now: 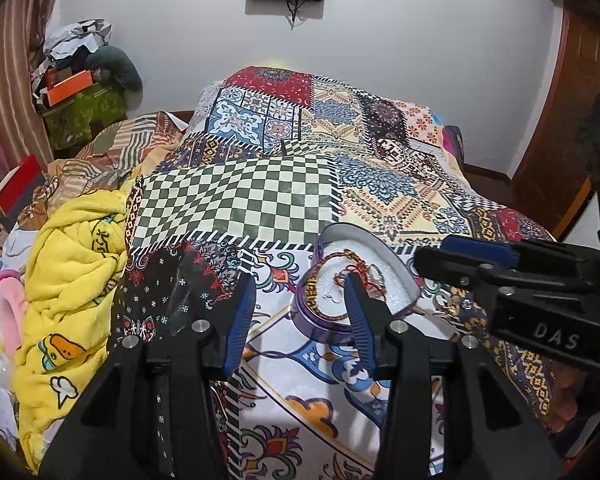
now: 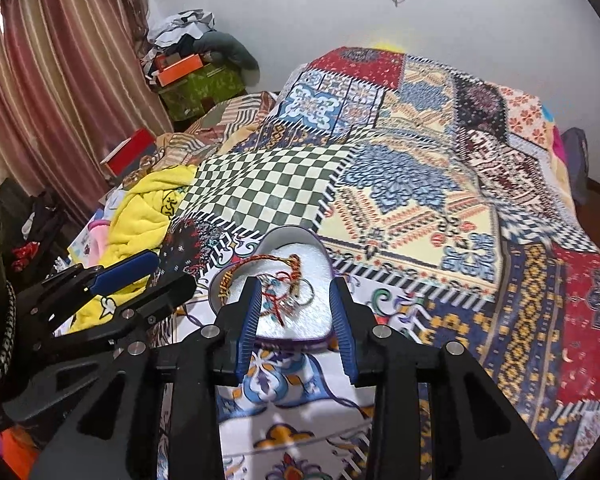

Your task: Organize jewelry

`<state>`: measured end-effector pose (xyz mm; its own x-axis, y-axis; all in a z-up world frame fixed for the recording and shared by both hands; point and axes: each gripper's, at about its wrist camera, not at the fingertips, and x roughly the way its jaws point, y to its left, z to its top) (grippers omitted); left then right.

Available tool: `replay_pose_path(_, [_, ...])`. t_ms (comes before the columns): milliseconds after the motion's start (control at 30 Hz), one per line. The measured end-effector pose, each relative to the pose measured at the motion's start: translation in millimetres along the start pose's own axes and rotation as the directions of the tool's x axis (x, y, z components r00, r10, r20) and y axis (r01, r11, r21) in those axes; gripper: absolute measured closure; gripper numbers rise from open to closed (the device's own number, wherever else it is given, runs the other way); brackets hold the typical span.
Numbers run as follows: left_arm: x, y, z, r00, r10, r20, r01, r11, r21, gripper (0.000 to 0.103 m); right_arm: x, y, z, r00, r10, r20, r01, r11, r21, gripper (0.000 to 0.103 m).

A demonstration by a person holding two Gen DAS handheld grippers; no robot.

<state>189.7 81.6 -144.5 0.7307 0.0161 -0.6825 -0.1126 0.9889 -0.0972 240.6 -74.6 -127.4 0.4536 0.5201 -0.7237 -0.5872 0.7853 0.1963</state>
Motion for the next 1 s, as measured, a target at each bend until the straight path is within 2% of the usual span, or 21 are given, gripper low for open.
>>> replay_pose_path(300, [-20, -19, -8, 1.0, -0.021, 0.0, 0.021, 0.999, 0.03, 0.057, -39, -18, -16, 0.996, -0.083, 0.026, 0.082, 0.996, 0.017, 0.071])
replay_pose_path(600, [-28, -43, -19, 0.998, -0.06, -0.031, 0.062, 0.996, 0.07, 0.056, -65, -43, -40, 0.99, -0.144, 0.011, 0.142, 0.987, 0.074, 0.071])
replay_pose_path(767, [-24, -58, -29, 0.994, -0.088, -0.07, 0.095, 0.991, 0.096, 0.056, -63, -57, -62, 0.986, -0.16, -0.045, 0.164, 0.981, 0.104, 0.071])
replay_pose_path(1000, [-10, -73, -46, 0.985, -0.11, -0.131, 0.124, 0.986, 0.108, 0.056, -48, -64, -82, 0.984, -0.129, -0.119, 0.143, 0.982, 0.124, 0.071])
